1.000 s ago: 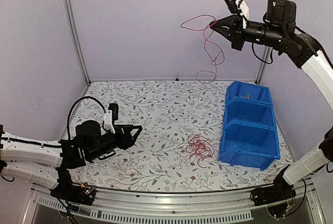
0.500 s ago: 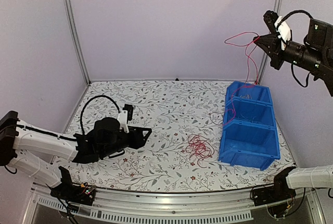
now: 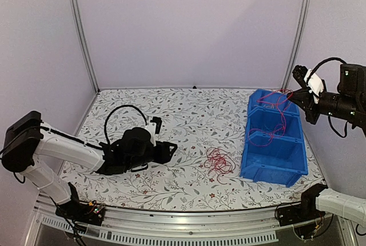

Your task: Untangle the cables

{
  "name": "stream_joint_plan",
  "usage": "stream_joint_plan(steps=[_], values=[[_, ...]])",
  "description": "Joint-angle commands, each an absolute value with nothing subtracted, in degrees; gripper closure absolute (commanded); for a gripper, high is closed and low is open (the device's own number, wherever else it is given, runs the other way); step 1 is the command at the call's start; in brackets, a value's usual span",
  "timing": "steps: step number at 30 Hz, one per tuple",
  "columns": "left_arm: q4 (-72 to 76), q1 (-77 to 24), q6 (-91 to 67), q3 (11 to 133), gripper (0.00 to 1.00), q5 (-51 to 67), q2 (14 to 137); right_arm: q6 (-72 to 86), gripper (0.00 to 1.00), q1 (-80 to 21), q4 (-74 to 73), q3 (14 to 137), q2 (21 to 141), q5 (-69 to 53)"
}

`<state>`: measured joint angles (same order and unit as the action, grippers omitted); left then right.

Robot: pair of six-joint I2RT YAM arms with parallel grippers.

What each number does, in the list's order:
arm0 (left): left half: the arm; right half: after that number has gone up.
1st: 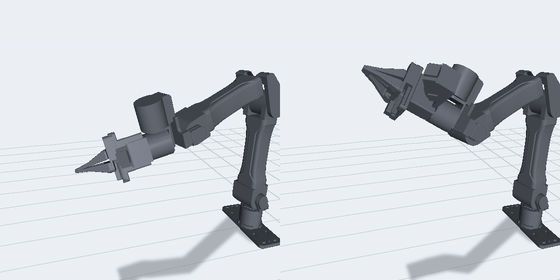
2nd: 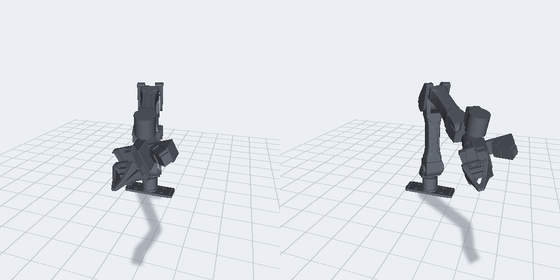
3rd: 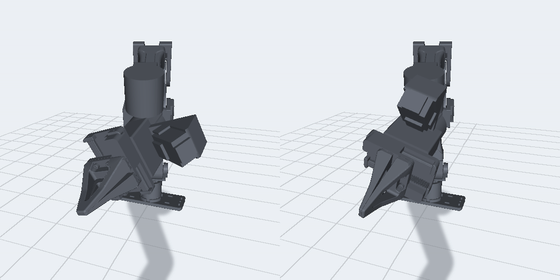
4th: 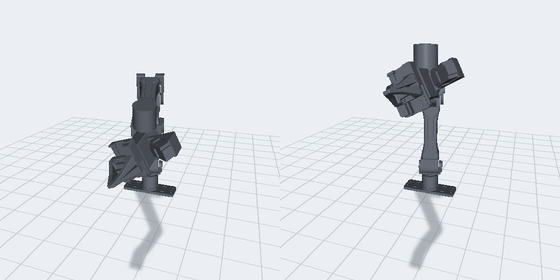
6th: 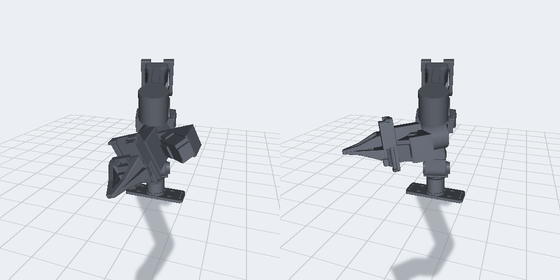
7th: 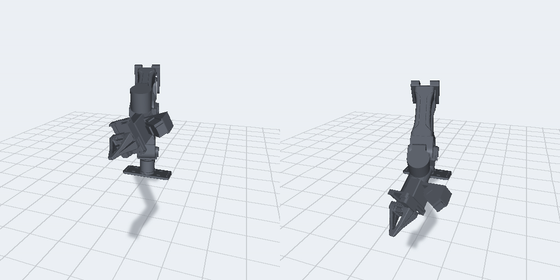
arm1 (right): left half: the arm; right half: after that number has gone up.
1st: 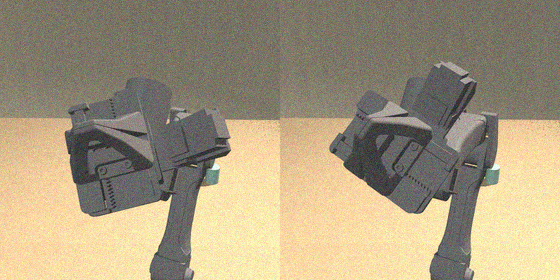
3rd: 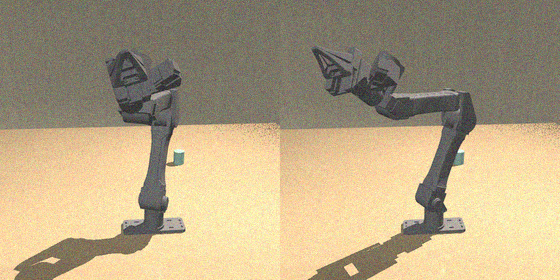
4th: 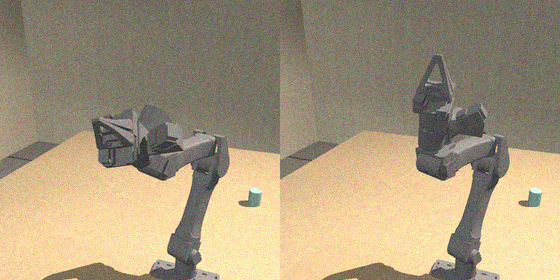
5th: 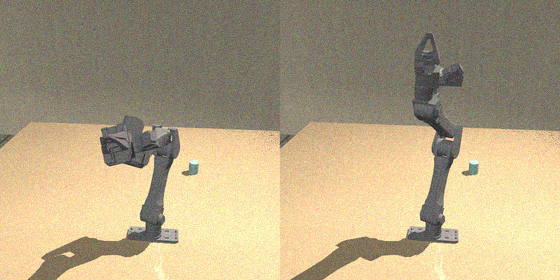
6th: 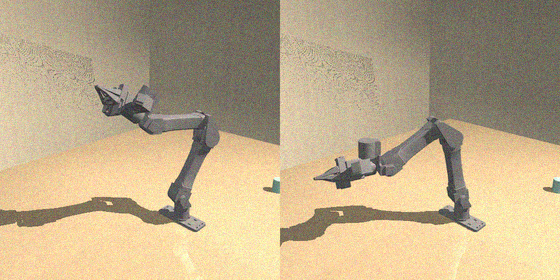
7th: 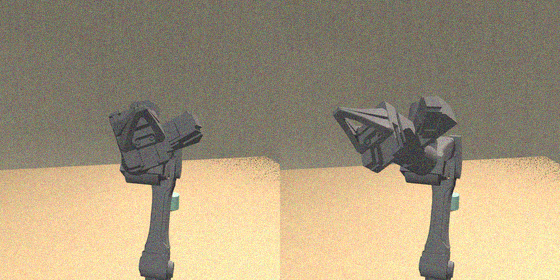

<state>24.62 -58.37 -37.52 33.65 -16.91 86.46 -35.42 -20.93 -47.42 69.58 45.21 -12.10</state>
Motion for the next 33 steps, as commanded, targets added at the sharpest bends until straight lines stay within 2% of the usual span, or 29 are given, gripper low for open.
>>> stream_joint_plan(steps=[1, 13, 19, 26, 27, 30, 33], values=[[23.7, -57.9, -36.5, 36.4, 0.48, -15.6, 89.3, -35.7, 1.00, -20.7, -54.3, 64.7, 42.2, -13.6], [22.5, -56.7, -37.4, 38.7, 0.49, -13.7, 92.9, -36.2, 1.00, -20.7, -67.9, 55.2, 38.3, -12.5], [23.4, -56.7, -38.0, 39.1, 0.49, -11.6, 93.0, -34.7, 1.00, -20.7, -63.8, 46.9, 42.8, -6.7], [23.2, -56.8, -38.1, 38.4, 0.49, -11.1, 91.9, -33.2, 1.00, -19.8, -58.9, 44.9, 49.5, -2.3], [23.4, -56.8, -38.1, 38.3, 0.49, -11.0, 91.9, -33.2, 0.96, -19.8, -58.8, 44.5, 50.8, -2.1], [24.3, -56.7, -38.1, 38.0, 0.49, -10.3, 92.4, -33.2, 0.68, -19.7, -57.9, 43.8, 53.1, -0.4], [24.9, -56.7, -37.5, 38.4, 0.49, -8.7, 93.0, -34.6, 0.55, -19.7, -59.3, 46.2, 54.5, -0.4]])
